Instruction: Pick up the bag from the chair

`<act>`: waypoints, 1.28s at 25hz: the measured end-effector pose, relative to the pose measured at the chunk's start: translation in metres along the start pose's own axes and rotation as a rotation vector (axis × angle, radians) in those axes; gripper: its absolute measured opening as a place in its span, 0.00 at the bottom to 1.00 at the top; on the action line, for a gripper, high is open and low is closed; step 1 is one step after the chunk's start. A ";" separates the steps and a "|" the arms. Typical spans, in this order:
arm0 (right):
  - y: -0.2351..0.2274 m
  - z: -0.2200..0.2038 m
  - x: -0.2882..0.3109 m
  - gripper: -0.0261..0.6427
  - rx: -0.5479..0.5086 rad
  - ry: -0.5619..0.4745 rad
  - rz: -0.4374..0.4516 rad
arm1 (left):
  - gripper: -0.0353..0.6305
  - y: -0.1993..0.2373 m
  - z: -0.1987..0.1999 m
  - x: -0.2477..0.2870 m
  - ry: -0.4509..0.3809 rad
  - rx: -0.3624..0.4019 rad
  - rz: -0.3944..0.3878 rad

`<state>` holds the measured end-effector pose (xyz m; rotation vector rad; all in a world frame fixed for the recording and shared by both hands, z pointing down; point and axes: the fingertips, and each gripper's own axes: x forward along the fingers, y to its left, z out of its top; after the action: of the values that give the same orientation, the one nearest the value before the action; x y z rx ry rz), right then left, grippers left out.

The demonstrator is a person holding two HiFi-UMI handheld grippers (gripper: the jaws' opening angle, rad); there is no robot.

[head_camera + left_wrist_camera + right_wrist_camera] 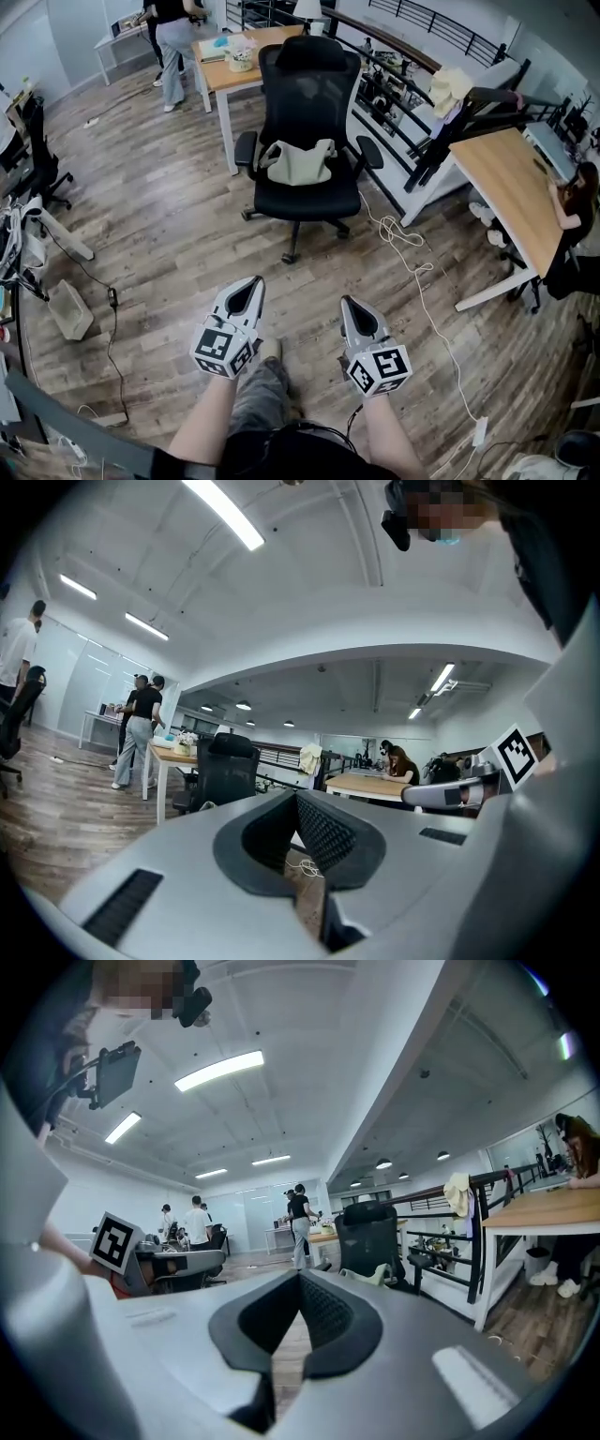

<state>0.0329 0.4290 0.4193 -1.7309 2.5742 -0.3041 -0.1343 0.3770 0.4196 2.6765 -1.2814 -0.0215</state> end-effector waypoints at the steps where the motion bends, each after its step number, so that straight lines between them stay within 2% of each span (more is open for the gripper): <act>1: -0.006 0.002 0.010 0.05 0.005 0.001 -0.008 | 0.05 0.006 0.001 0.011 0.006 0.001 -0.010; 14: -0.059 0.008 0.136 0.05 0.039 0.035 -0.066 | 0.05 0.100 0.013 0.130 0.040 -0.022 -0.055; 32: -0.093 0.003 0.228 0.05 0.052 0.064 -0.047 | 0.05 0.162 0.012 0.191 0.028 -0.045 -0.034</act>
<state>0.0313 0.1846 0.4533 -1.7947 2.5475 -0.4311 -0.1404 0.1280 0.4455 2.6508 -1.2130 -0.0174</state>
